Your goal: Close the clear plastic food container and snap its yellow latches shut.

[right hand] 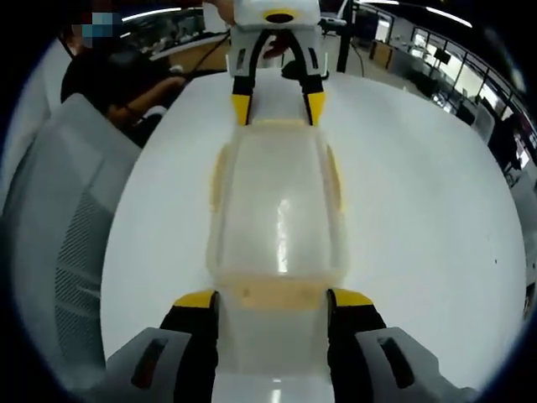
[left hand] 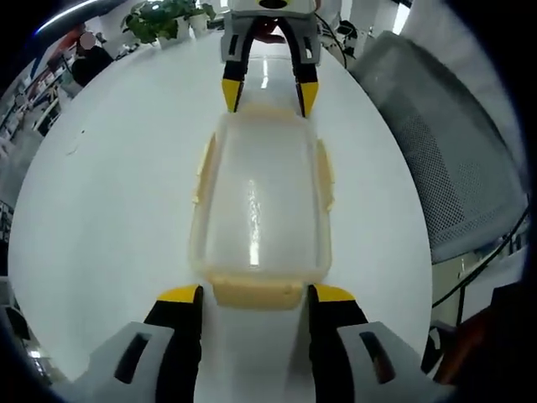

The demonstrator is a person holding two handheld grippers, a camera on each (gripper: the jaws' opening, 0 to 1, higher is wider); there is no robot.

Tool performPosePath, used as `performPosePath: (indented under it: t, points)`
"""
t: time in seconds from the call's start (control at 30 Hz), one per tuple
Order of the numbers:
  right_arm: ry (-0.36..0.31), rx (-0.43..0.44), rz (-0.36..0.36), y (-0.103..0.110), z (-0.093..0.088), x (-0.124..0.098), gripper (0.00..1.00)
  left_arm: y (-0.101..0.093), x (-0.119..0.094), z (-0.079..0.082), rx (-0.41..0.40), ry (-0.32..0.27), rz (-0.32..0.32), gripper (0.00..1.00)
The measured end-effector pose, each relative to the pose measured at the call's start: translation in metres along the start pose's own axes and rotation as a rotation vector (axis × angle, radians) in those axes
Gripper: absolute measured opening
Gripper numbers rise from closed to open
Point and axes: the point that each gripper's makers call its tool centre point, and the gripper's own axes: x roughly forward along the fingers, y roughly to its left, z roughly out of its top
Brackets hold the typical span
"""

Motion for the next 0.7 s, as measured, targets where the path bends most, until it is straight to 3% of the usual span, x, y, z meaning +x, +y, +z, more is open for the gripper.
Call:
performPosePath:
  t: [0.23, 0.37, 0.43, 0.7]
  points:
    - [0.004, 0.005, -0.012, -0.0037, 0.0006, 0.0005, 0.47, -0.0042, 0.0009, 0.0049, 0.041, 0.001, -0.012, 0.49]
    - [0.010, 0.001, -0.010, -0.0031, -0.0001, 0.0003, 0.46, -0.0051, 0.0005, 0.0050, 0.027, 0.016, -0.007, 0.47]
    - [0.017, -0.004, -0.008, -0.0024, -0.0029, -0.0013, 0.40, -0.0085, 0.0000, 0.0047, 0.041, 0.009, -0.013, 0.42]
    - [0.012, 0.012, -0.015, 0.0001, -0.0018, -0.0011, 0.39, -0.0091, 0.0001, 0.0019, 0.011, -0.007, 0.007, 0.38]
